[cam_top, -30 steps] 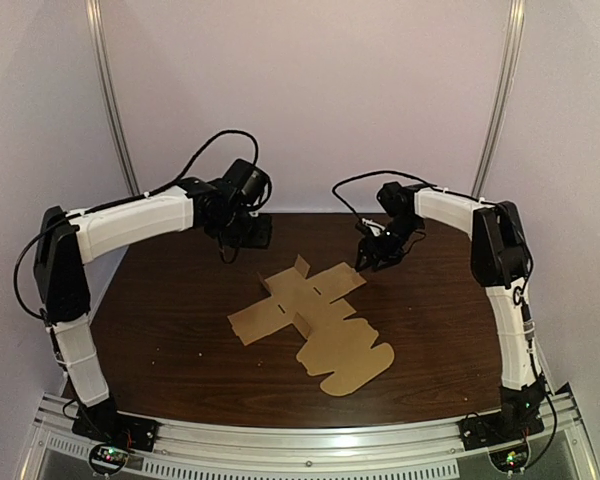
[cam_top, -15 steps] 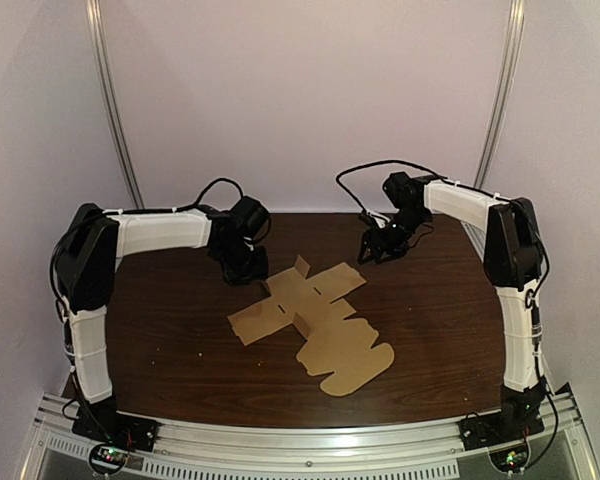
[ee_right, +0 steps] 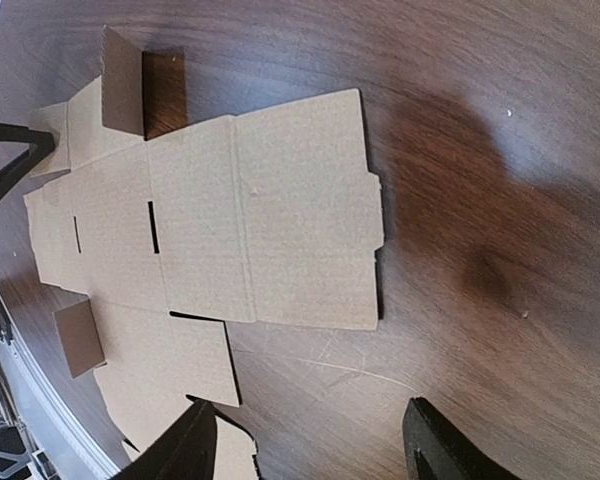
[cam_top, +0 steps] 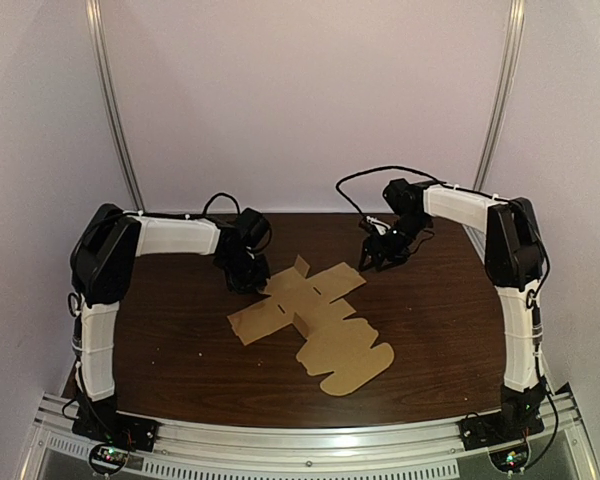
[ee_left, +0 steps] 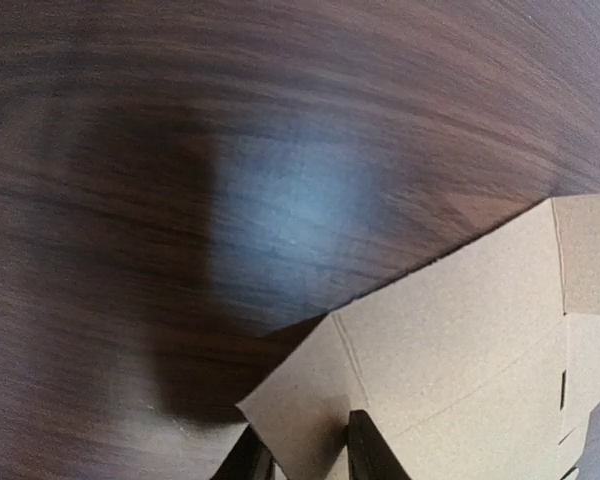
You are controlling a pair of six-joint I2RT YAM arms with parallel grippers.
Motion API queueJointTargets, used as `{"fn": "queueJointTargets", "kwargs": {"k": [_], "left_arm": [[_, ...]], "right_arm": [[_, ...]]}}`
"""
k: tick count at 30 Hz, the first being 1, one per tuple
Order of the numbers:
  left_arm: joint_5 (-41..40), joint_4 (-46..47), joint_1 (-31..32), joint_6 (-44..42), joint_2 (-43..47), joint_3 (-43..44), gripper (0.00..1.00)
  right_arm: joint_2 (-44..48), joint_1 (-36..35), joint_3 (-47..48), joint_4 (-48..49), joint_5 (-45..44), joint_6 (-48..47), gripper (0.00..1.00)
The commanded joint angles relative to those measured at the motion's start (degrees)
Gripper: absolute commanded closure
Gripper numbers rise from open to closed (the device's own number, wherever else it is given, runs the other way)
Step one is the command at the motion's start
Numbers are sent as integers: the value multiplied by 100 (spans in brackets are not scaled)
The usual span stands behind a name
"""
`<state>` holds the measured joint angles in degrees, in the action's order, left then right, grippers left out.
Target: Fold the paper box
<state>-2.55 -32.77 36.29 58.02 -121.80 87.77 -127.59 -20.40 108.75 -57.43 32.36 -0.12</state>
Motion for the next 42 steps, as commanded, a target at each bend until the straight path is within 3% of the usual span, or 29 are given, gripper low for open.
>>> {"fn": "queueJointTargets", "kwargs": {"k": [1,10,20,32,42], "left_arm": [[110,301,-67,153,-106,175,79],[599,1137,-124,619,218,-361,100],[717,2885,-140,1845,1136,-1749,100],[846,3859,-140,2345,1551,-2419,100],[826,3918,-140,2400,1762,-2640,100]], "right_arm": [[520,-58,-236,-12,34,-69,35],[1210,-217,-719,-752,464,-446,33],[1529,-855,-1466,-484,381,-495,32],[999,-1096,-1357,-471,93,-376,29],[226,-950,-898,-421,546,-317,22]]}}
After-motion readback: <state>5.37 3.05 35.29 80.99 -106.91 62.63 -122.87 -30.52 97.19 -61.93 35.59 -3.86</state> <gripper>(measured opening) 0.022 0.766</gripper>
